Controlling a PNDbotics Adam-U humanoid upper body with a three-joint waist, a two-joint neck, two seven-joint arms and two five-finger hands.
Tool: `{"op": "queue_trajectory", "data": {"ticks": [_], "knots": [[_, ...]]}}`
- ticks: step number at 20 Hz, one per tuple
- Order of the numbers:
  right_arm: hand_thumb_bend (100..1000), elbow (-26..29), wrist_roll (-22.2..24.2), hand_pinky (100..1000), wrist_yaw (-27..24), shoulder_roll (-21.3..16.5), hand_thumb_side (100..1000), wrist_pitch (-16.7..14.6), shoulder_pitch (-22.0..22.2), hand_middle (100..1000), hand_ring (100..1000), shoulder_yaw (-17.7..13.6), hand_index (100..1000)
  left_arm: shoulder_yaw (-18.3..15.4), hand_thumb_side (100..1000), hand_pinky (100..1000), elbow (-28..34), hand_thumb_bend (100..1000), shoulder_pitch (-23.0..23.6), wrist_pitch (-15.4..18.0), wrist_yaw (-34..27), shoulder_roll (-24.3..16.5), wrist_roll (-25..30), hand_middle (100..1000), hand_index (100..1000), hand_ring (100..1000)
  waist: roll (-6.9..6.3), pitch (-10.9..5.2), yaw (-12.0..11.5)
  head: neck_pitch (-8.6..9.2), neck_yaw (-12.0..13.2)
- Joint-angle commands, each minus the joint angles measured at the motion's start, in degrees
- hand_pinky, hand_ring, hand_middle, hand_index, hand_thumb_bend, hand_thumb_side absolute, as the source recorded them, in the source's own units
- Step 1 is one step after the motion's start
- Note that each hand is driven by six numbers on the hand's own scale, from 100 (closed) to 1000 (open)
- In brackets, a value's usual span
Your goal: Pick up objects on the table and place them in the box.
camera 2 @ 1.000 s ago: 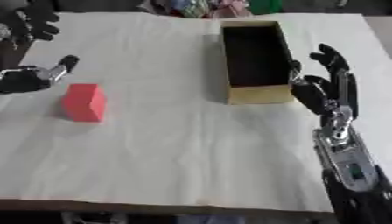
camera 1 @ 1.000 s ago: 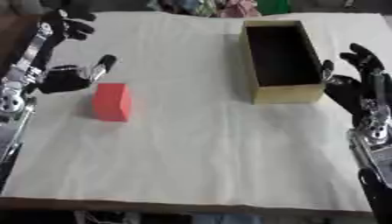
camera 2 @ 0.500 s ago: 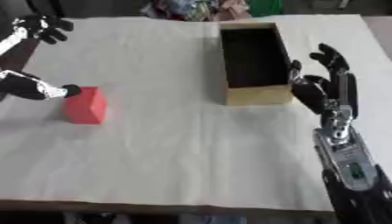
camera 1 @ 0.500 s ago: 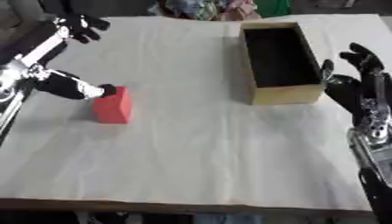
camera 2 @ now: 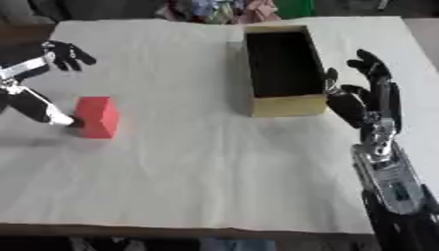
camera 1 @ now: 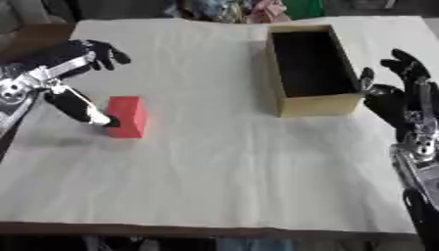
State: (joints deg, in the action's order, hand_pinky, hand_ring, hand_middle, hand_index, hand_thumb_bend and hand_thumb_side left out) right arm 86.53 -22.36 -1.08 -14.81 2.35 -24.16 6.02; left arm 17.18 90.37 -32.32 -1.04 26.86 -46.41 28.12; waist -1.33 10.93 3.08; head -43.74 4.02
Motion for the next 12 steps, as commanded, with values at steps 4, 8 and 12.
{"op": "queue_trajectory", "data": {"ticks": [4, 8, 12], "knots": [[201, 0.7, 0.1, 677, 0.3, -1.0, 100, -0.1, -0.5, 739, 948, -0.1, 878, -0.8, 187, 735, -2.3, 742, -2.6, -1.2, 2.3, -0.3, 6.0, 783, 877, 756, 0.03, -0.99, -0.2, -0.26, -0.1], [199, 0.7, 0.2, 677, 0.3, -1.0, 100, -0.1, -0.5, 739, 948, -0.1, 878, -1.0, 194, 728, -4.0, 748, -3.8, -1.7, 3.9, 1.1, 9.8, 776, 871, 751, 0.13, -0.97, -0.1, -0.26, -0.1], [198, 0.7, 0.1, 676, 0.3, -1.0, 100, 0.0, -0.6, 739, 948, -0.2, 878, -1.4, 201, 722, -5.2, 752, -4.9, -1.9, 6.0, 2.3, 12.9, 766, 862, 744, 0.27, -0.96, -0.1, -0.22, 0.0]]}}
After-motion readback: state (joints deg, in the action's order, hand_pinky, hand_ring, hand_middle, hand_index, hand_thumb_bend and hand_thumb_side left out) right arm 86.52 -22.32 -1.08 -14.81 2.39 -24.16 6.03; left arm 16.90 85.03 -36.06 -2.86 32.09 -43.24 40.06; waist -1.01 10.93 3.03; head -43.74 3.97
